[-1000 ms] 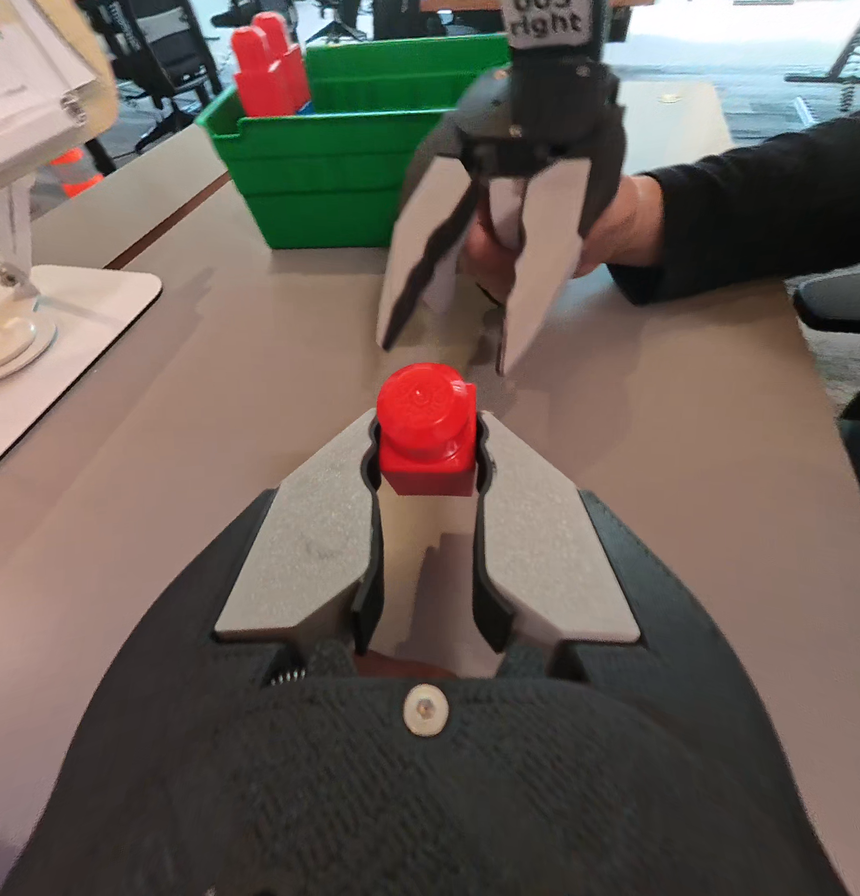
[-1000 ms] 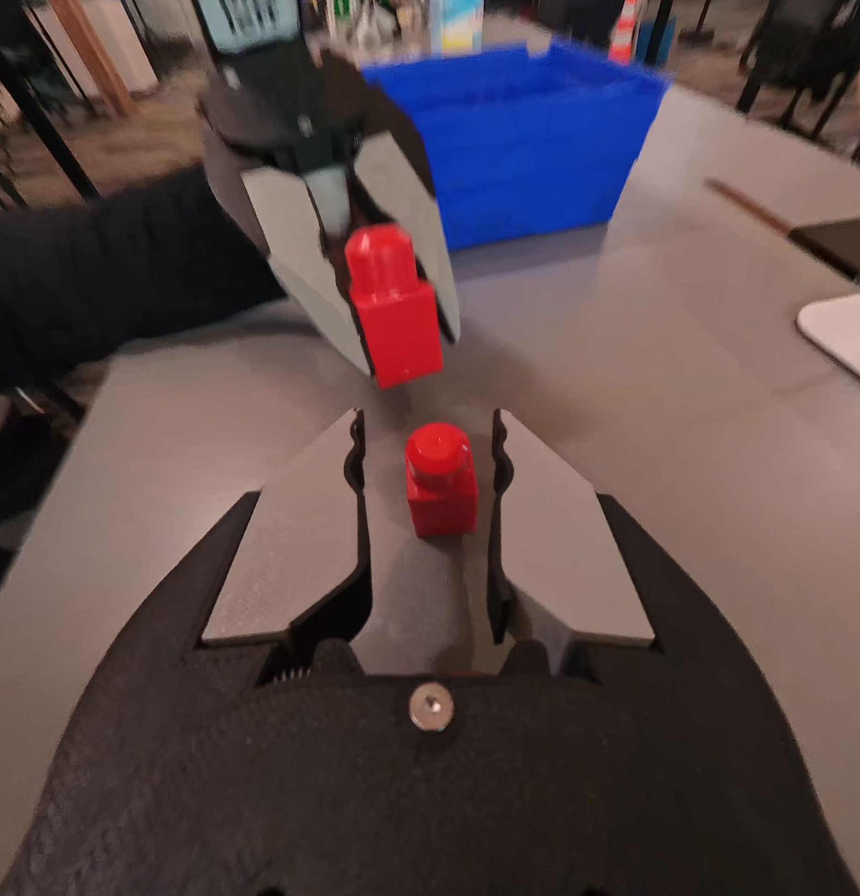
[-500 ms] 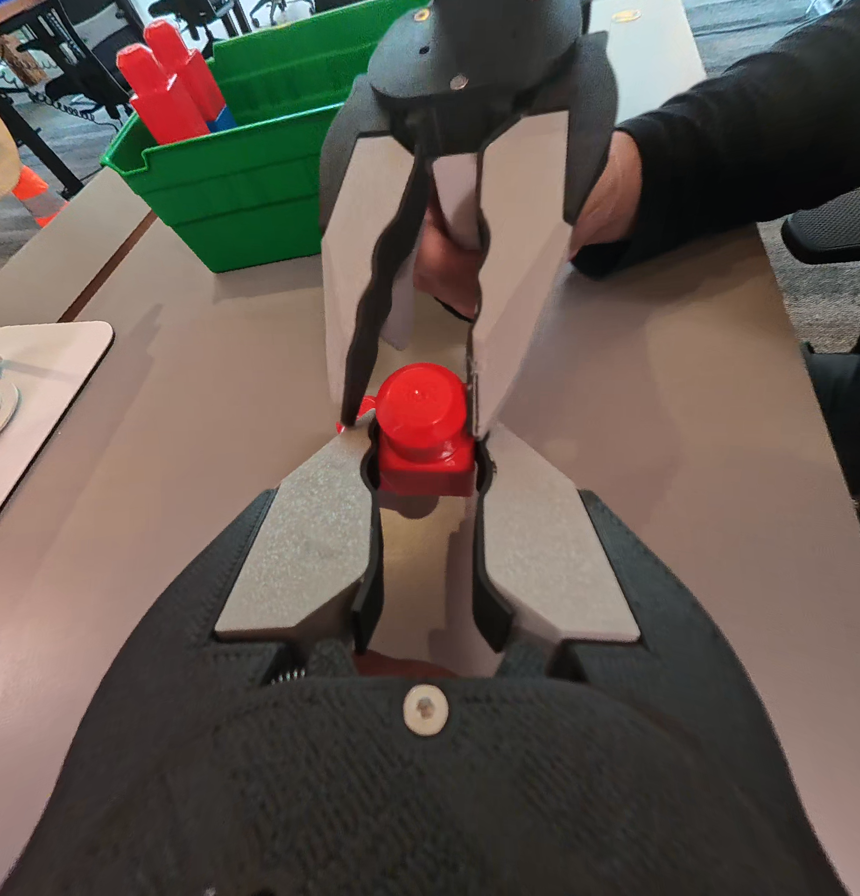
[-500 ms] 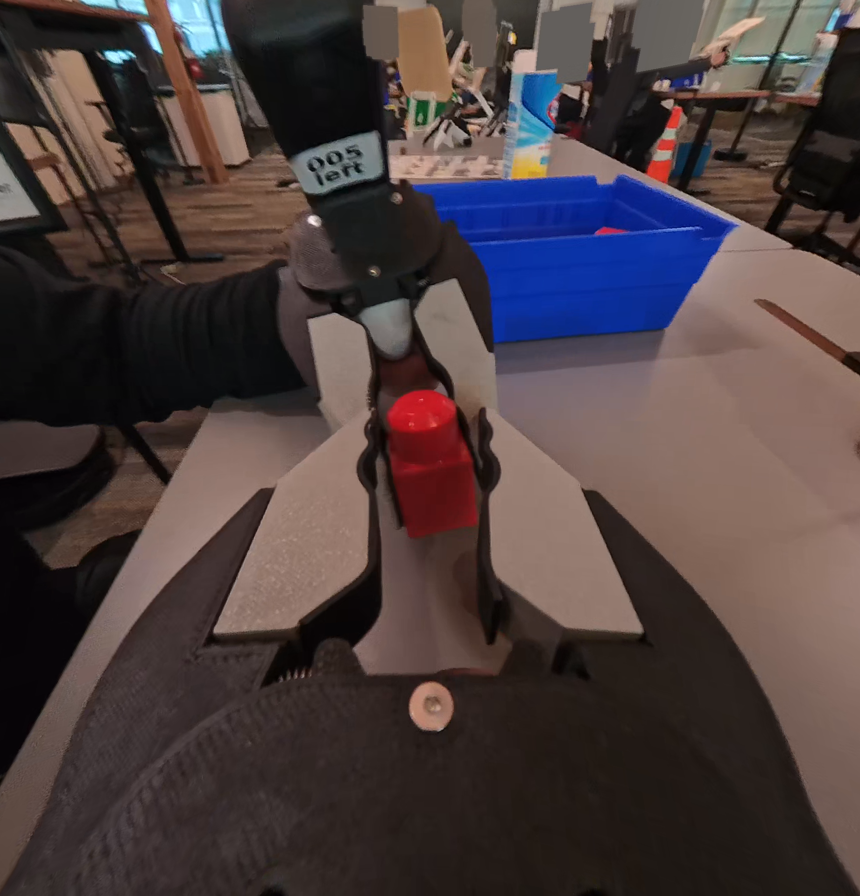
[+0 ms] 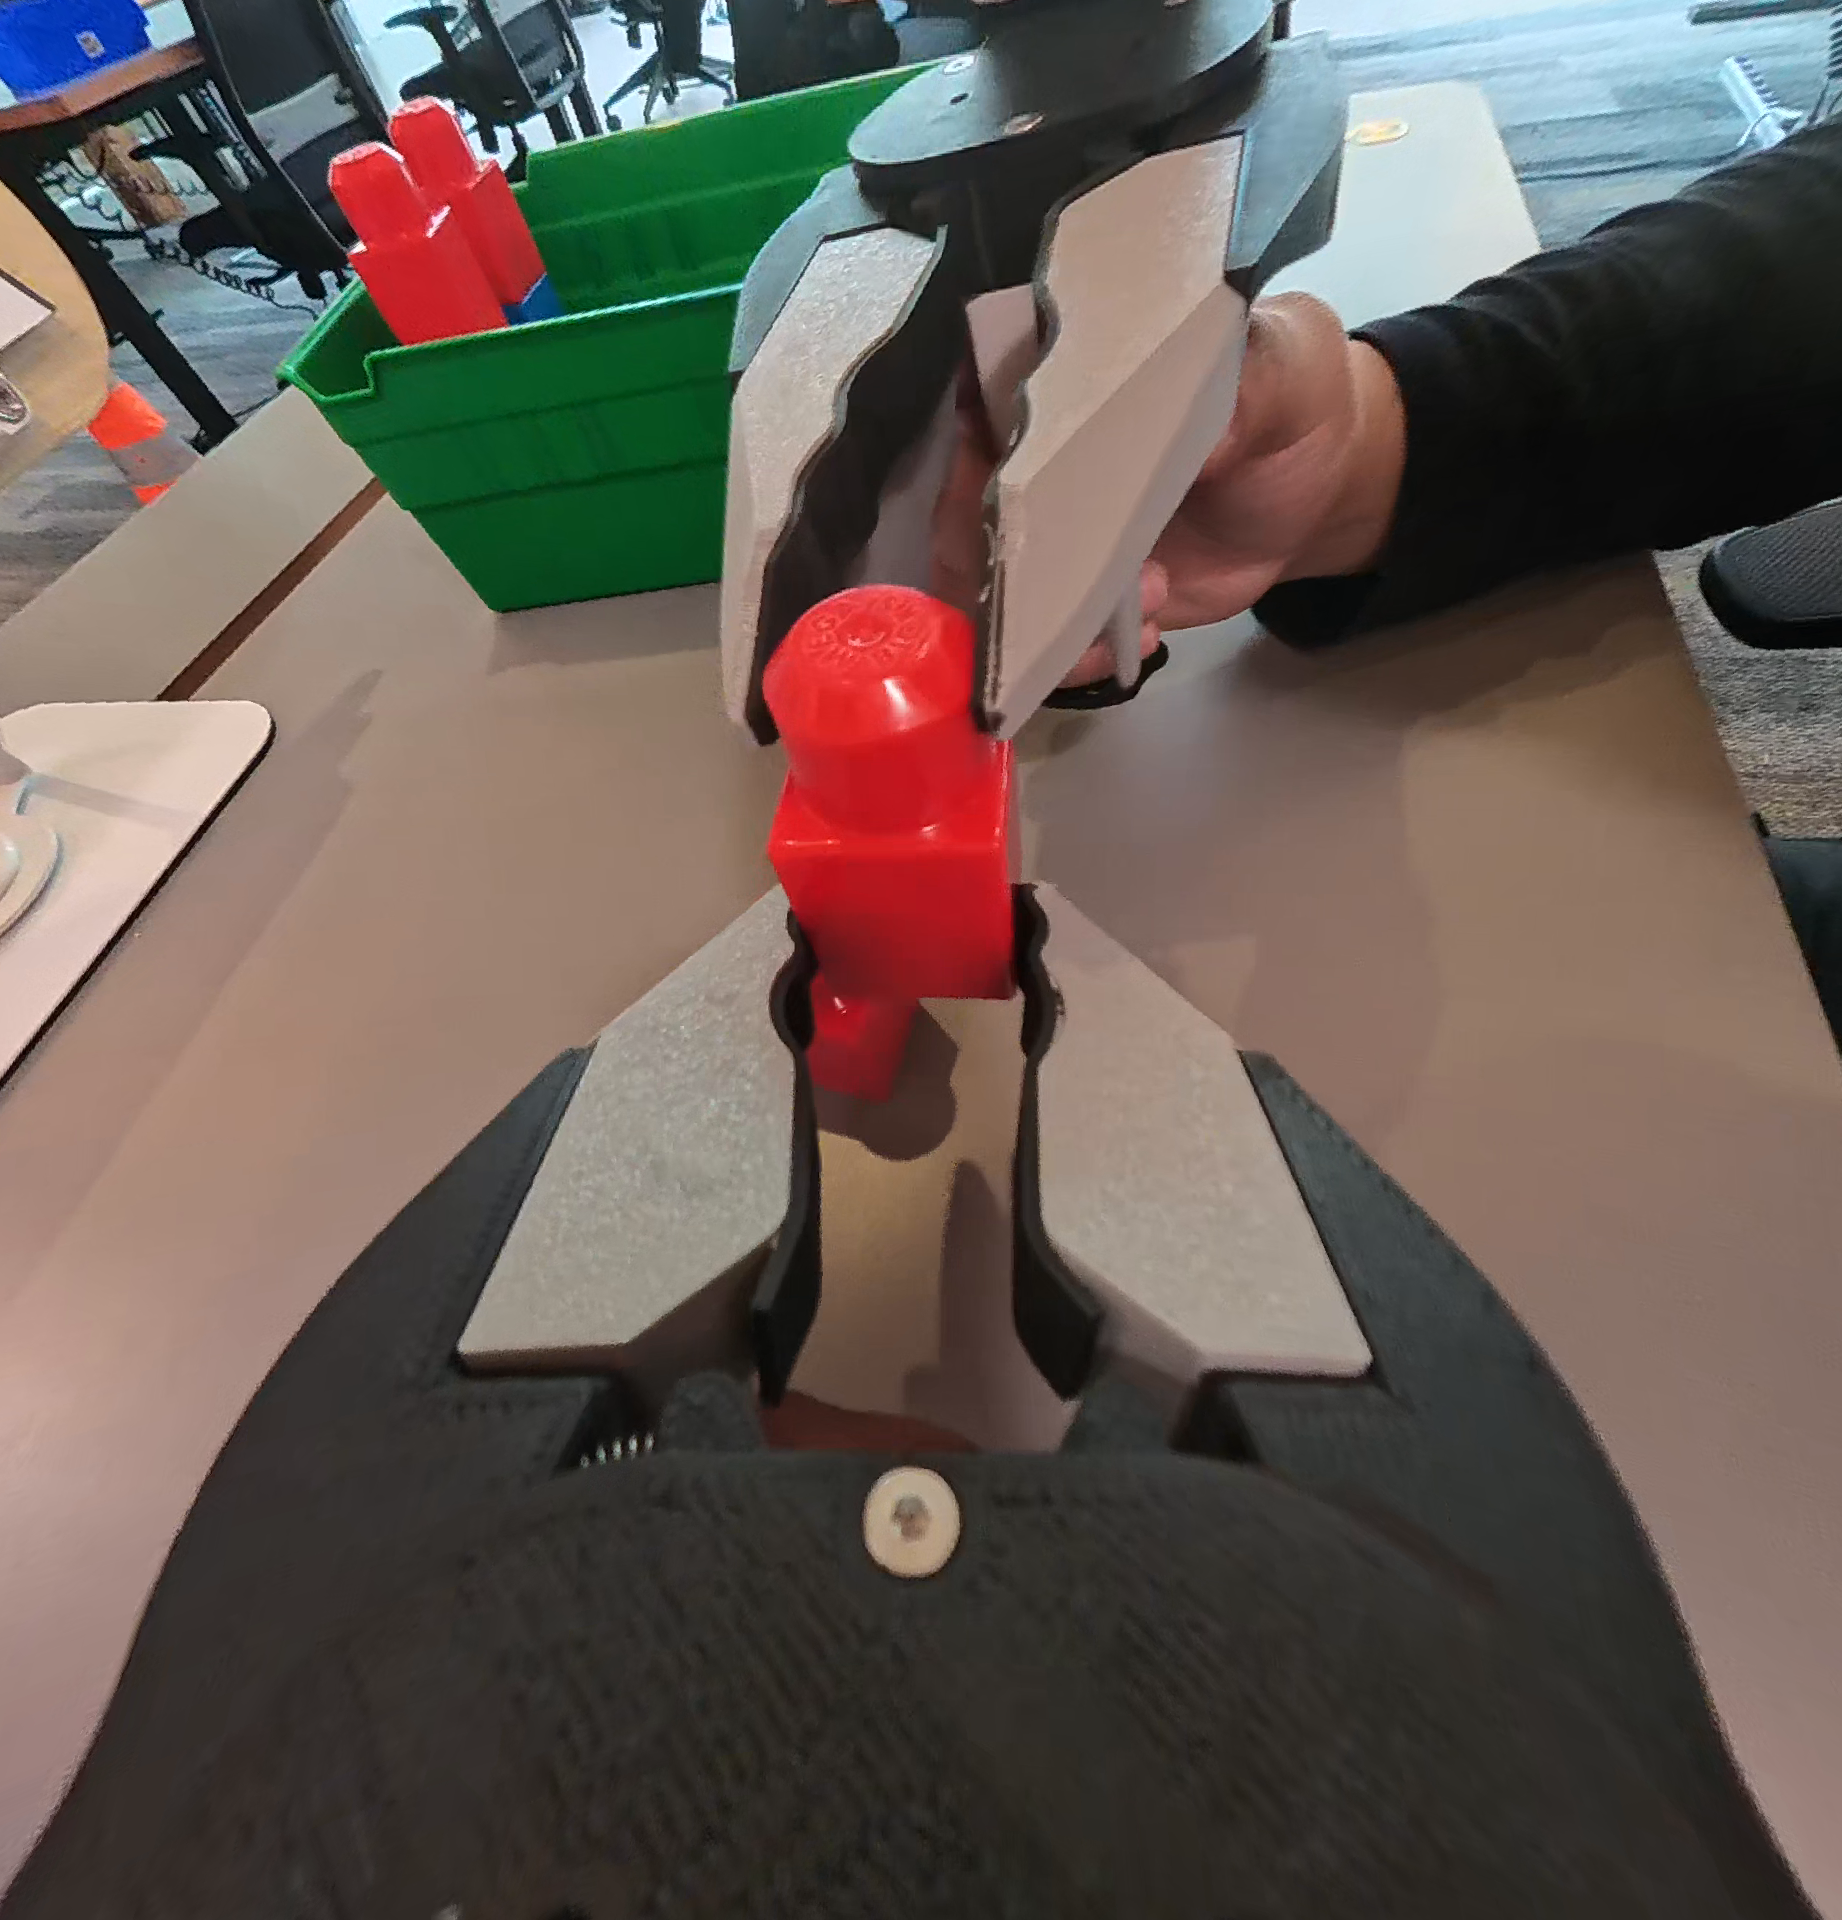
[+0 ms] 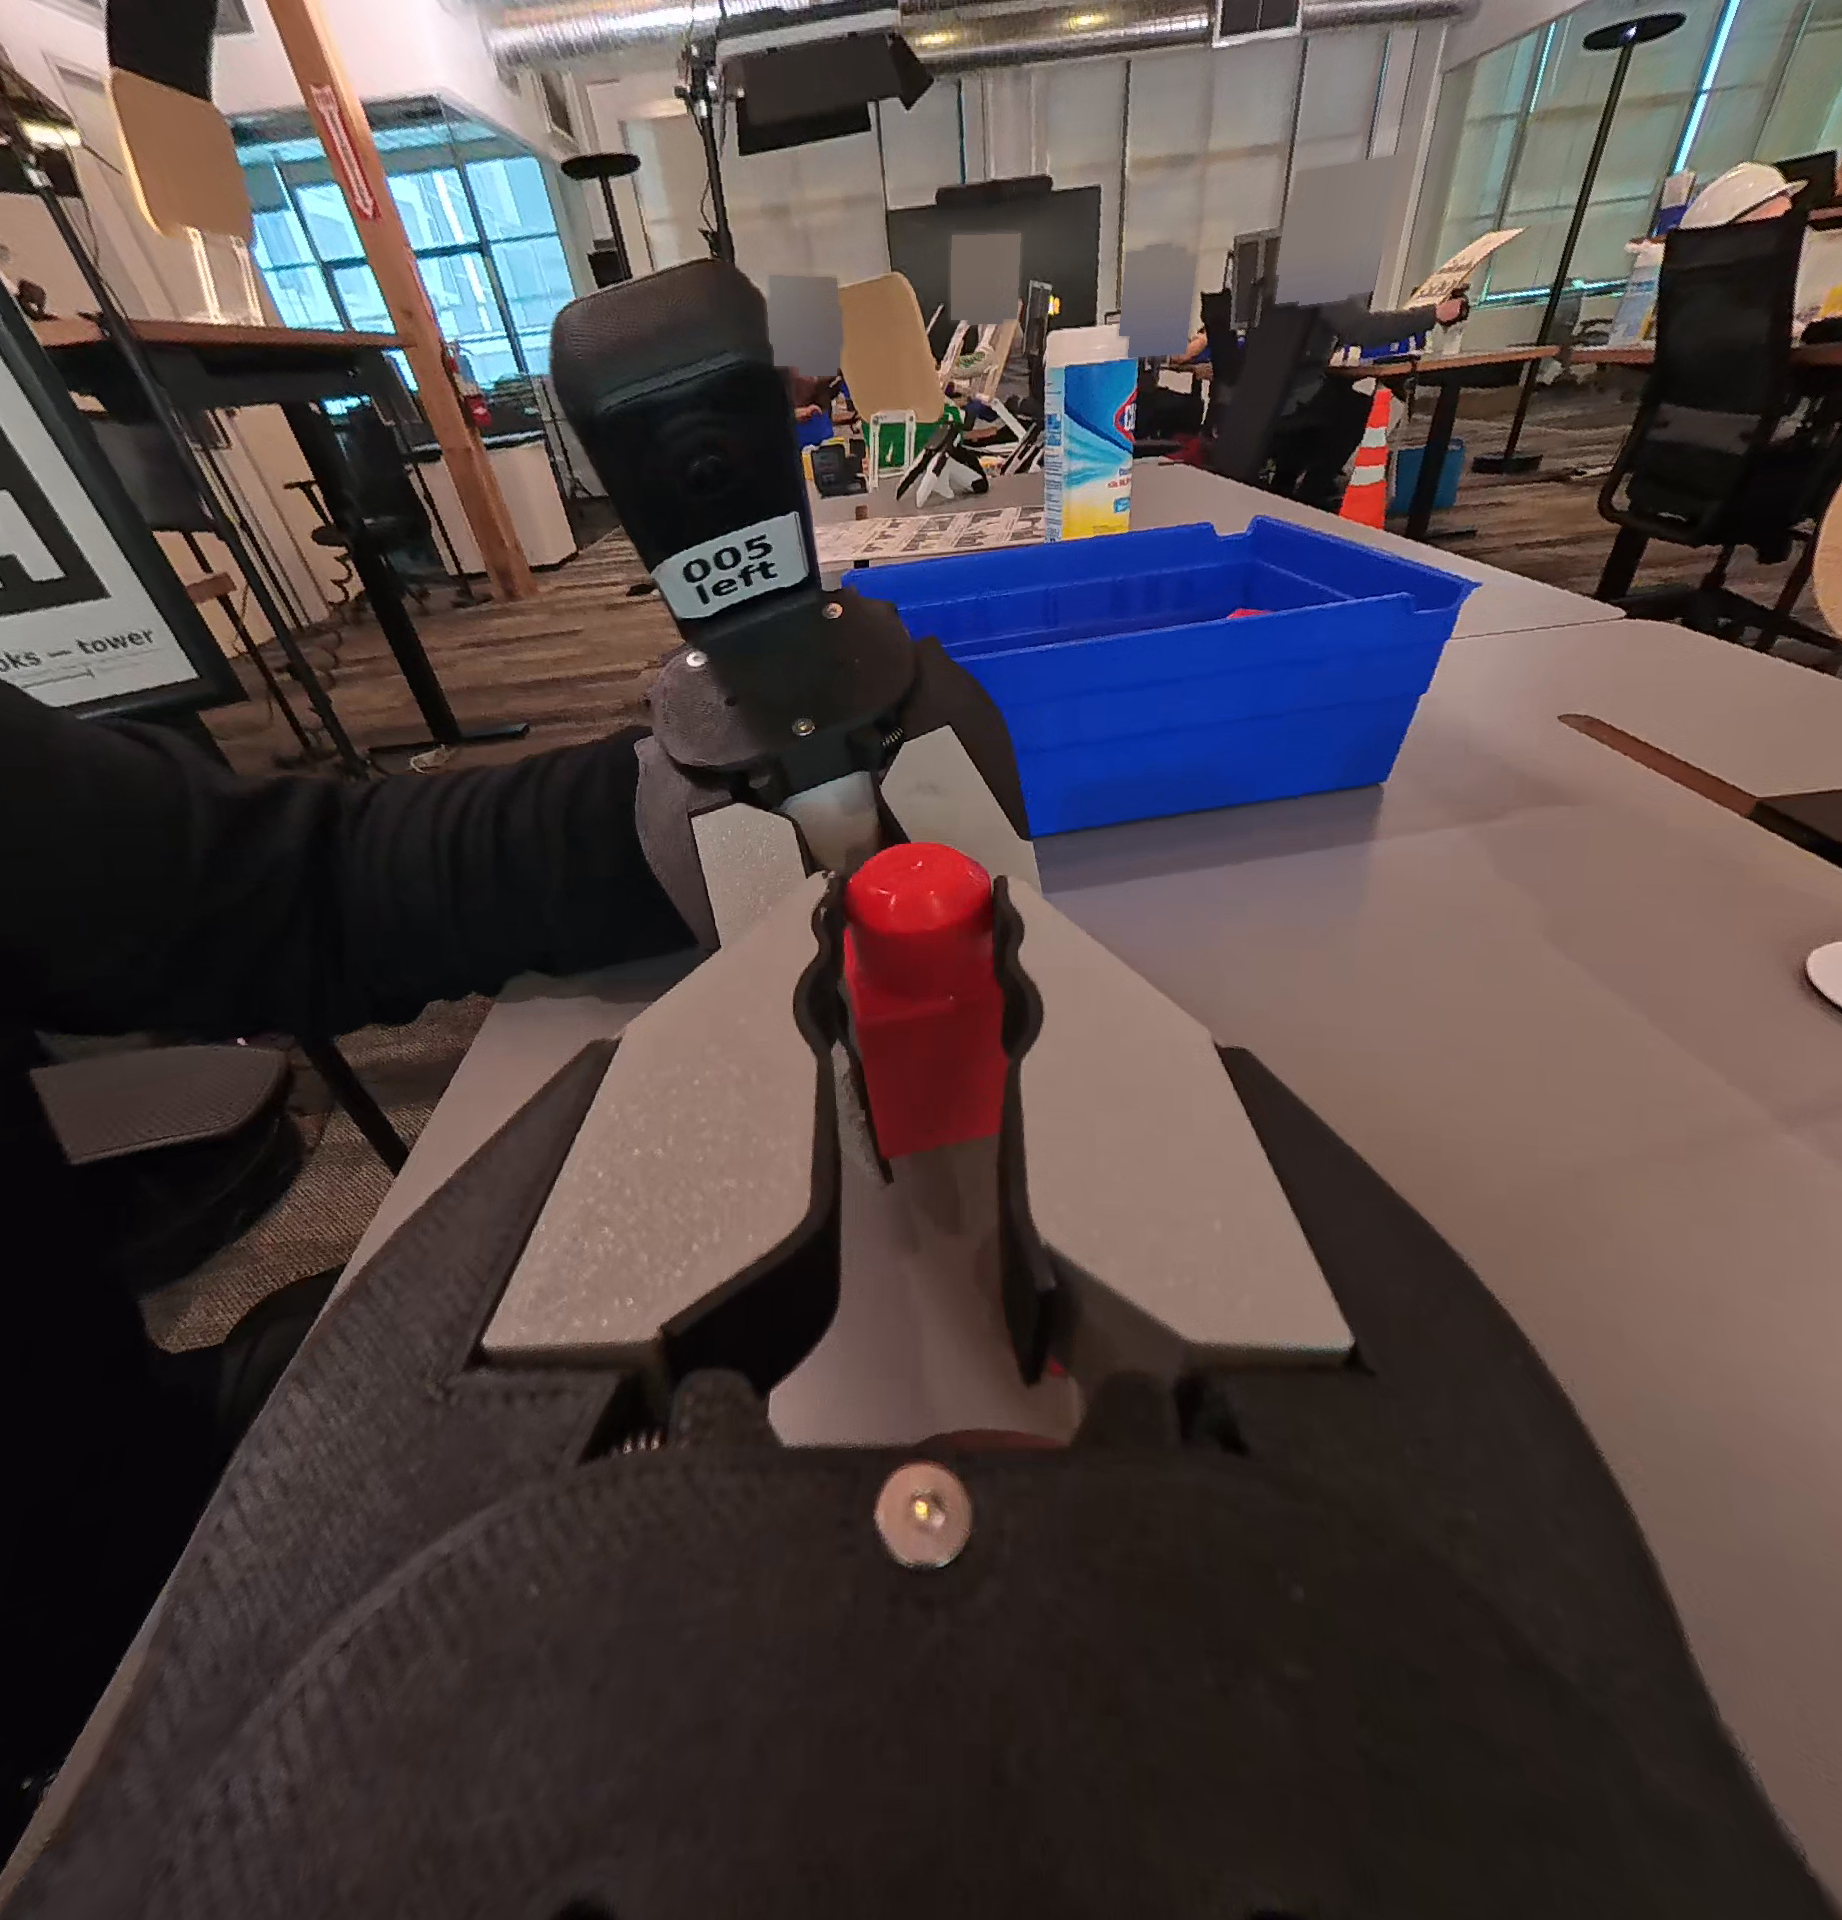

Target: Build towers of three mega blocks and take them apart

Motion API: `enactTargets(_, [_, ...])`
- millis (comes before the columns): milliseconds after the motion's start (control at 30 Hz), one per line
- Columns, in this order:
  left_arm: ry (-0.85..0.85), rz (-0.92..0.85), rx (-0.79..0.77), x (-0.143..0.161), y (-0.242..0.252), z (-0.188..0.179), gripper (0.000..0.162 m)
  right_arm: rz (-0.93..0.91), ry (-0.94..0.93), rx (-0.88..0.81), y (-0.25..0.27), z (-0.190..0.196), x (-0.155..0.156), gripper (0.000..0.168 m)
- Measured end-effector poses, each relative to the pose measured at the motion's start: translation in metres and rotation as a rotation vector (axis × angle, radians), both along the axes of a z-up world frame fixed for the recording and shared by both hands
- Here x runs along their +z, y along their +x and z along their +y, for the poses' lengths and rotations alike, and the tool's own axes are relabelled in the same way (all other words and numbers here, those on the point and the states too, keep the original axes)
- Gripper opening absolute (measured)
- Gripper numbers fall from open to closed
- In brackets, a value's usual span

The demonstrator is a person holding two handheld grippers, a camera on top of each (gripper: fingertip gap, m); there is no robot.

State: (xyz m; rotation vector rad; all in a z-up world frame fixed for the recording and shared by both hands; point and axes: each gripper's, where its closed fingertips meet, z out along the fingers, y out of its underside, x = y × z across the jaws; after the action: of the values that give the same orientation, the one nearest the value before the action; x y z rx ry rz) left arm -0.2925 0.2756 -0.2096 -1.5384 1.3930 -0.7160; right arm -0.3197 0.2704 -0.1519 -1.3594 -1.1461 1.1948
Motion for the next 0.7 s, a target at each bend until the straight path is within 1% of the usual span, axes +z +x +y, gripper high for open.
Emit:
enactTargets(233, [-0.025,-0.008,-0.023,0.002,-0.001,-0.004,0.035,0.021,-0.015,0.037,0.003,-0.004,0.001,0.026])
enactTargets(300, [-0.029,-0.015,-0.023,0.004,-0.001,-0.004,0.035,0.025,-0.016,0.031,0.003,-0.003,0.001,0.047])
enactTargets(367, [-0.035,-0.023,-0.035,0.005,-0.001,-0.006,0.035,0.017,-0.01,0.037,0.001,-0.005,-0.001,0.053])
enactTargets(433, [-0.036,-0.022,-0.042,0.005,0.0,-0.008,0.035,0.003,-0.003,0.039,-0.001,-0.006,-0.003,0.052])
enactTargets(467, [-0.038,-0.019,-0.047,0.005,0.001,-0.009,0.035,-0.009,0.005,0.036,-0.002,-0.006,-0.005,0.046])
enactTargets(500, [-0.042,-0.013,-0.048,0.003,0.001,-0.01,0.035,-0.022,0.023,0.034,-0.002,-0.006,-0.007,0.033])
enactTargets(533, [-0.045,-0.008,-0.047,0.002,0.002,-0.01,0.035,-0.027,0.037,0.032,-0.002,-0.007,-0.007,0.028])
enactTargets(700, [-0.07,-0.007,-0.053,0.0,0.004,-0.012,0.035,-0.032,0.014,0.053,0.0,-0.008,-0.009,0.028])
